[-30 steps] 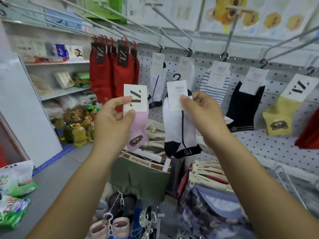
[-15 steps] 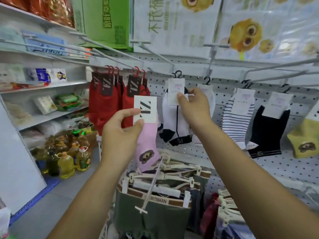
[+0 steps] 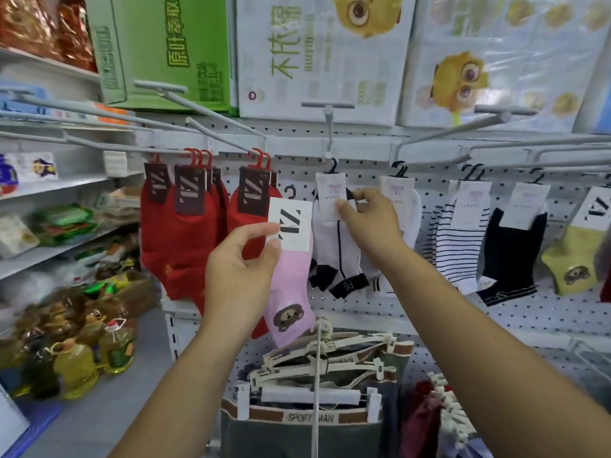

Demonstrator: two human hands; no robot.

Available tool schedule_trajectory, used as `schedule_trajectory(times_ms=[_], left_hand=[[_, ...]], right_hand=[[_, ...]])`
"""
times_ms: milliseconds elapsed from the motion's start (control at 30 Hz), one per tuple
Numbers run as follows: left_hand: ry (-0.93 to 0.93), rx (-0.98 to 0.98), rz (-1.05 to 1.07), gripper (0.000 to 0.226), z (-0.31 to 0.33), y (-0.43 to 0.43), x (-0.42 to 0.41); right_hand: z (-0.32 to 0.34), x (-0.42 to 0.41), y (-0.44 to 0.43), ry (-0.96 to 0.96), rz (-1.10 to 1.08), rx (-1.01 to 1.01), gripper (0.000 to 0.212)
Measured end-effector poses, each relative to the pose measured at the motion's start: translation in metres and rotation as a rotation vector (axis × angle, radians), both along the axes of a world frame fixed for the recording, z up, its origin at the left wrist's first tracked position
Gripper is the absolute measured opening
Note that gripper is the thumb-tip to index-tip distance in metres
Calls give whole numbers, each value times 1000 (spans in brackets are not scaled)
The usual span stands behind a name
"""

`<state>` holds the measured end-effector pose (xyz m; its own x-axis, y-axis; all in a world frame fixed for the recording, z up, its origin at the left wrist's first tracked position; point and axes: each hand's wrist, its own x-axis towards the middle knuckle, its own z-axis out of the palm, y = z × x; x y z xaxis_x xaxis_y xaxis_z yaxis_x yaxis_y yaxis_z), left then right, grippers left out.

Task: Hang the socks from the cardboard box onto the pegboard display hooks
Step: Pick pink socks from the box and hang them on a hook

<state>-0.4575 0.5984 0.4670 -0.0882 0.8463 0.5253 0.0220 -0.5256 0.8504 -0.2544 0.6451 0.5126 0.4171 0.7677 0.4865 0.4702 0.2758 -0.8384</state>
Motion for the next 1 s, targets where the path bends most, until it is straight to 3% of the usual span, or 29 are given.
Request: schedule_trajectory(times_ms=[233, 500, 700, 867, 1000], left_hand=[[-51, 6, -77, 19, -4, -3, 29], [-101, -17, -274, 26, 1, -34, 108], [136, -10, -326, 29, 3, -69, 180], [357, 131, -119, 31, 7, -80, 230], [408, 219, -119, 35, 20, -93, 272]], right_hand=[[-14, 18, -44, -12, -40, -43, 14], [-30, 50, -132, 240, 106, -7, 21], [-37, 108, -177, 170, -44, 90, 12], [-41, 166, -204, 157, -142, 113, 7], [-42, 214, -218, 137, -215, 116, 11]])
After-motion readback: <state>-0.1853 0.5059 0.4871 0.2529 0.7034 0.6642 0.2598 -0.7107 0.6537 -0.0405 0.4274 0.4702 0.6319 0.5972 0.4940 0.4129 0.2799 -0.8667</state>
